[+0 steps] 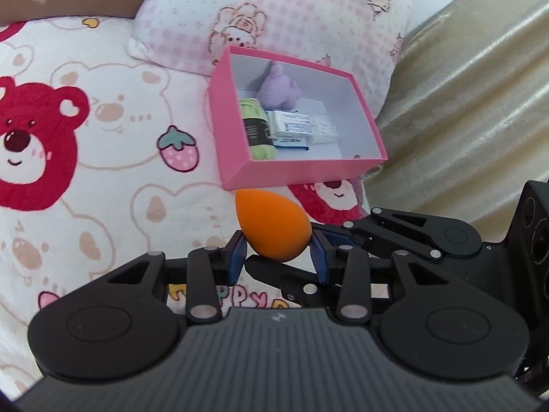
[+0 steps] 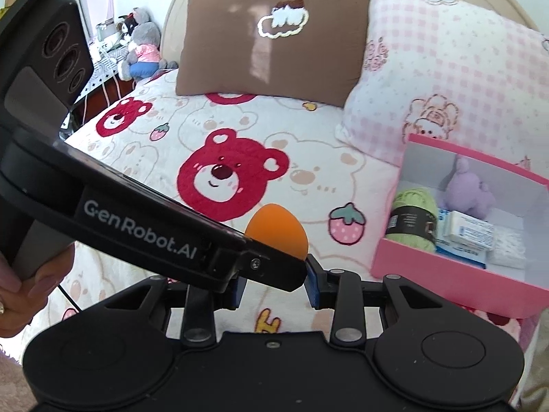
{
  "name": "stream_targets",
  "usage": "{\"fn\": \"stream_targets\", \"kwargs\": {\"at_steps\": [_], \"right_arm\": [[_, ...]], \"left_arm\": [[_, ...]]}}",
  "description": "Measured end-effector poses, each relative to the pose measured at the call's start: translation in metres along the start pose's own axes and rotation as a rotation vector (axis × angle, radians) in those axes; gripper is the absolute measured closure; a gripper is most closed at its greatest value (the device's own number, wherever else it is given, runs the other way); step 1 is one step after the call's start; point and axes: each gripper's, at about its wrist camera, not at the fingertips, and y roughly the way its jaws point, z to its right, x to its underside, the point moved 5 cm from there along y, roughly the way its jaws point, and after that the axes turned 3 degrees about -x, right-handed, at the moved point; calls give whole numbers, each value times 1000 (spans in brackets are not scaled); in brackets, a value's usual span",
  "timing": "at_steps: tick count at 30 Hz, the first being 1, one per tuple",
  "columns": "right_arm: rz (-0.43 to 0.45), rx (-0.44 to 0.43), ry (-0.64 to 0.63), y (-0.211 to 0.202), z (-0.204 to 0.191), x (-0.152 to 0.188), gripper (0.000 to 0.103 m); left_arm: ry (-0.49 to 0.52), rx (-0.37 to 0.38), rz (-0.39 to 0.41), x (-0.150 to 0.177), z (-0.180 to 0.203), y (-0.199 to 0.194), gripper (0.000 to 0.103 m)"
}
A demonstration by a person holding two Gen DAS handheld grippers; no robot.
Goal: Organize objects
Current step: 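Lift the orange sponge with the left gripper and carry it over the pink box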
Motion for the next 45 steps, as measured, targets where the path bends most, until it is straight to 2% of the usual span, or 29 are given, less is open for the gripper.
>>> {"fn": "stream_targets", "kwargs": {"at_steps": [17, 29, 34, 39, 45], "right_arm": [[21, 75, 47, -23, 48, 9, 62], [97, 120, 85, -29, 93, 3, 62], [136, 129, 89, -25, 117, -3, 63], [167, 134, 103, -18, 141, -4, 63], [129, 180, 144, 3, 175, -7, 64]], "left_arm": [[134, 40, -81, -20, 54, 35, 65], [211, 51, -91, -53, 85, 65, 65], [298, 25, -85, -73, 103, 78, 64], [285, 40, -111, -91, 107, 102, 63], [289, 52, -145, -110, 109, 141, 63]]}}
